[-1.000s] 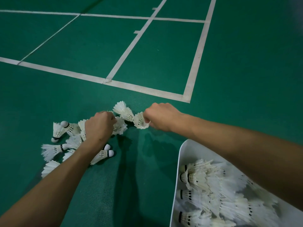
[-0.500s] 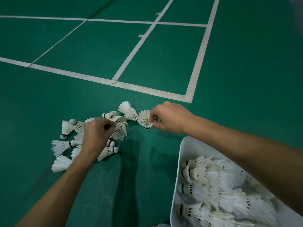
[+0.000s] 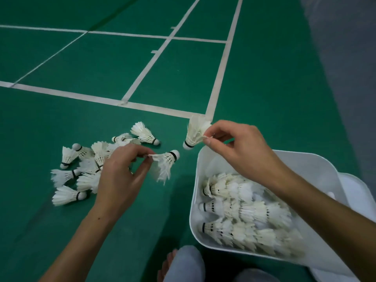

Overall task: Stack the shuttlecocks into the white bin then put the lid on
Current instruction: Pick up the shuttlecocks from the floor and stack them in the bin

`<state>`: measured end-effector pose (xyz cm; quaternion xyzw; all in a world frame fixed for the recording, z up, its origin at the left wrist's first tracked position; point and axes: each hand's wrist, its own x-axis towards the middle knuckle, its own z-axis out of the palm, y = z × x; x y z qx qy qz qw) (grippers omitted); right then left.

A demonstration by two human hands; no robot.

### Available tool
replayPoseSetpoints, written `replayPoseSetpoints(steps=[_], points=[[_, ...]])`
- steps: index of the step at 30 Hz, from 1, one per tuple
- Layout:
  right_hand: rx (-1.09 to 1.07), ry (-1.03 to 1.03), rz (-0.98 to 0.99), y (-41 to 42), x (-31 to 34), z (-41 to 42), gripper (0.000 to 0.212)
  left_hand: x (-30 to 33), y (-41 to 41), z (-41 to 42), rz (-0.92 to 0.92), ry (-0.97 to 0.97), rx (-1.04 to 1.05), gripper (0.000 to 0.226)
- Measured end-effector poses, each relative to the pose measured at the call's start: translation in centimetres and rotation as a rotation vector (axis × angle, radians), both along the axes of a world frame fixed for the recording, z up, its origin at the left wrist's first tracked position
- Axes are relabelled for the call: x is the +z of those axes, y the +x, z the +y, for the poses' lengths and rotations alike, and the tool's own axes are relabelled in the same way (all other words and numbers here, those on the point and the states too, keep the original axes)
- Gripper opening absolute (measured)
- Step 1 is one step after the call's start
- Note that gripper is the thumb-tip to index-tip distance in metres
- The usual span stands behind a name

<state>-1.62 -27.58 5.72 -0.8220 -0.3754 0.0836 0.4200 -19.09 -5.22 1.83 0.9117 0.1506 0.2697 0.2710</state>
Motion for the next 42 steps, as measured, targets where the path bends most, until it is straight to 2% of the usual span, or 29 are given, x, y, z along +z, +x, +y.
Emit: replayPoseSetpoints(steps=[3,7,11,13,17,23,28,33,36,37,39,40,42], points=[[-0.114,0.016,0.021,-1.5,0.4,-5.0,0.005,1.5,0.1,-3.0,-0.077,-0.118,-0.064,0.017],[-0.32,-0.094,0.032,-2.6,-1.7,-10.8,0.003,1.8,1.7,-7.3,-0.066,-0.17,-0.216,0.012],[-0.437,-0.263,-0.054,-2.7,-4.1,-14.2,0.009,1.0,3.4,-10.5,0.033,-0.159,-0.318,0.006],[-0.48,-0.35,-0.007,-2.4,-5.2,-15.0,0.01,0.4,4.2,-11.4,0.068,-0.176,-0.313,0.007],[-0.517,-0.493,0.087,-1.6,-7.2,-14.7,0.01,-0.6,5.4,-12.4,0.111,-0.054,-0.286,0.012],[-0.442,-0.463,0.339,-0.9,-8.8,-13.2,0.012,-1.6,6.5,-13.0,0.221,0.092,-0.256,0.016],[-0.409,-0.406,0.593,-0.5,-9.8,-12.6,0.021,-1.6,7.5,-14.5,0.28,0.109,-0.267,0.018],[-0.467,-0.357,0.648,-0.3,-10.9,-11.7,0.022,-1.8,8.0,-15.5,0.317,0.115,-0.271,0.022],[-0.465,-0.336,0.712,-0.3,-10.3,-11.8,0.007,-2.0,8.0,-15.8,0.345,0.09,-0.275,0.021],[-0.456,-0.35,0.71,-0.3,-9.8,-12.2,0.011,-2.1,8.0,-15.8,0.354,0.078,-0.269,0.02],[-0.428,-0.38,0.633,-0.8,-8.5,-13.0,0.038,-2.2,8.1,-15.6,0.358,0.063,-0.252,0.02],[-0.414,-0.398,0.54,-1.4,-7.6,-13.4,0.048,-2.3,8.1,-15.6,0.359,0.057,-0.245,0.019],[-0.367,-0.396,0.304,-3.3,-6.1,-13.9,0.053,-2.3,8.2,-15.5,0.365,0.051,-0.238,0.018]])
